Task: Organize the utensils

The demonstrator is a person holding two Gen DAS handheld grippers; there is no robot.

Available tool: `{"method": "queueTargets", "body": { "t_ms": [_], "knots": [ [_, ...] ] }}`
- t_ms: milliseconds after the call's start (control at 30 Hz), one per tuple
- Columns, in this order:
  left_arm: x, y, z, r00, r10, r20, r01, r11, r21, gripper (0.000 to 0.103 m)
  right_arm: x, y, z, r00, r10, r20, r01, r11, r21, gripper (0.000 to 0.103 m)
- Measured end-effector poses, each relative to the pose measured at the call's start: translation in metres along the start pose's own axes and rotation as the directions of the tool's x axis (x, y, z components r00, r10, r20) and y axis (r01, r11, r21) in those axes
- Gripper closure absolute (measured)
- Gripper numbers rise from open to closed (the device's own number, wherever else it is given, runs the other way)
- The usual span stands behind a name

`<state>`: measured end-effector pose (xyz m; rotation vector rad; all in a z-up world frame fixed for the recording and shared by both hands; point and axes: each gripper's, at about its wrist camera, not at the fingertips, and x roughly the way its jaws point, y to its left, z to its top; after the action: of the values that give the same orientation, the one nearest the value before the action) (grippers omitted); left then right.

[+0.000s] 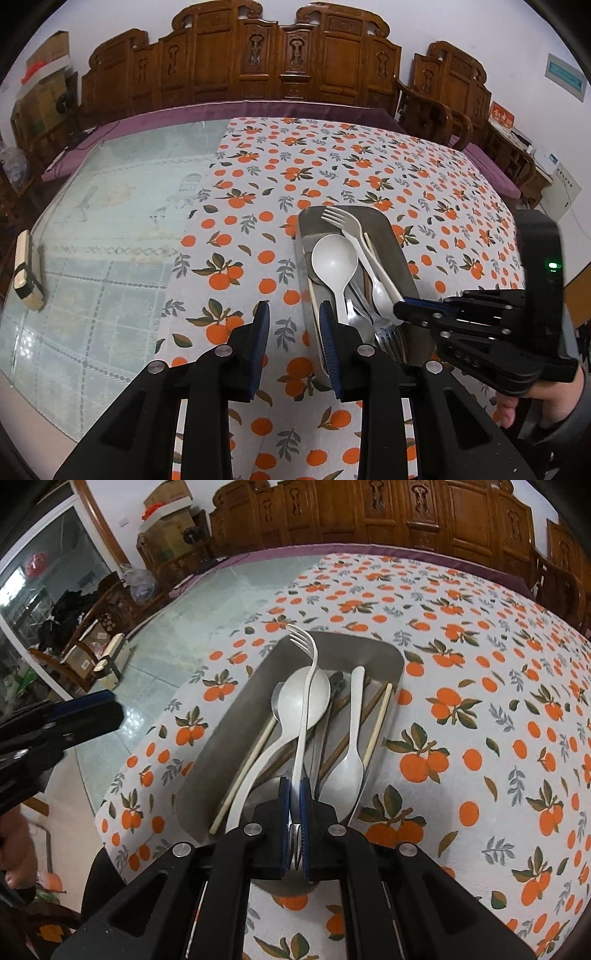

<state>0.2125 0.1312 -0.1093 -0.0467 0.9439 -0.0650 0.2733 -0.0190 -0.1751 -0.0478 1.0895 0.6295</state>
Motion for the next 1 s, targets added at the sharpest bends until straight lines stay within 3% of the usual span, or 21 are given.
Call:
{"method": "queueTargets", "body": {
  "t_ms": [167, 333, 433, 500, 567, 800, 867, 933, 1000],
  "knots": [
    [-0.001, 0.0, 0.0, 1.0, 0.001, 0.0, -0.001, 1.0, 0.001, 0.077, 0.007, 0.001, 0.002, 1.0, -0.029, -0.011, 0.029, 0.999, -0.021, 0.096],
    [-0.004, -0.001, -0.002, 1.0, 0.003, 0.004, -0.003, 1.0, -0.002, 0.077, 0.001, 0.002, 0.002, 1.0, 0.008, 0.019, -0.007, 1.0, -0.025, 0.092],
    [-0.009, -0.004, -0.003, 1.0, 0.01, 0.013, -0.01, 1.0, 0.003, 0.07, -0.011, 0.003, 0.001, 0.998, 0.028, 0.048, -0.027, 0.999, -0.028, 0.083],
    [-0.013, -0.008, -0.003, 1.0, 0.011, 0.019, -0.011, 1.0, 0.007, 0.07, -0.027, 0.003, -0.002, 0.996, 0.038, 0.08, -0.036, 0.999, -0.028, 0.083],
    [-0.019, -0.013, -0.003, 0.999, 0.014, 0.03, -0.015, 1.0, 0.013, 0.061, -0.047, 0.004, -0.006, 0.992, 0.042, 0.116, -0.038, 0.999, -0.036, 0.083],
    [-0.044, -0.034, 0.003, 0.995, -0.001, 0.096, 0.001, 1.0, 0.006, 0.055, -0.126, 0.0, -0.027, 0.966, 0.007, 0.259, 0.001, 1.0, -0.03, 0.068],
    [-0.053, -0.041, 0.005, 0.992, -0.002, 0.124, 0.002, 1.0, -0.001, 0.021, -0.151, -0.003, -0.035, 0.953, -0.01, 0.302, 0.016, 1.0, -0.017, 0.068],
    [-0.065, -0.049, 0.007, 0.986, -0.01, 0.164, 0.011, 1.0, -0.001, 0.019, -0.176, -0.007, -0.041, 0.938, -0.041, 0.343, 0.042, 0.999, 0.006, 0.064],
    [-0.074, -0.059, 0.01, 0.984, -0.021, 0.178, 0.02, 1.0, 0.003, 0.018, -0.199, -0.012, -0.048, 0.921, -0.073, 0.384, 0.067, 0.997, 0.029, 0.053]
  ]
}}
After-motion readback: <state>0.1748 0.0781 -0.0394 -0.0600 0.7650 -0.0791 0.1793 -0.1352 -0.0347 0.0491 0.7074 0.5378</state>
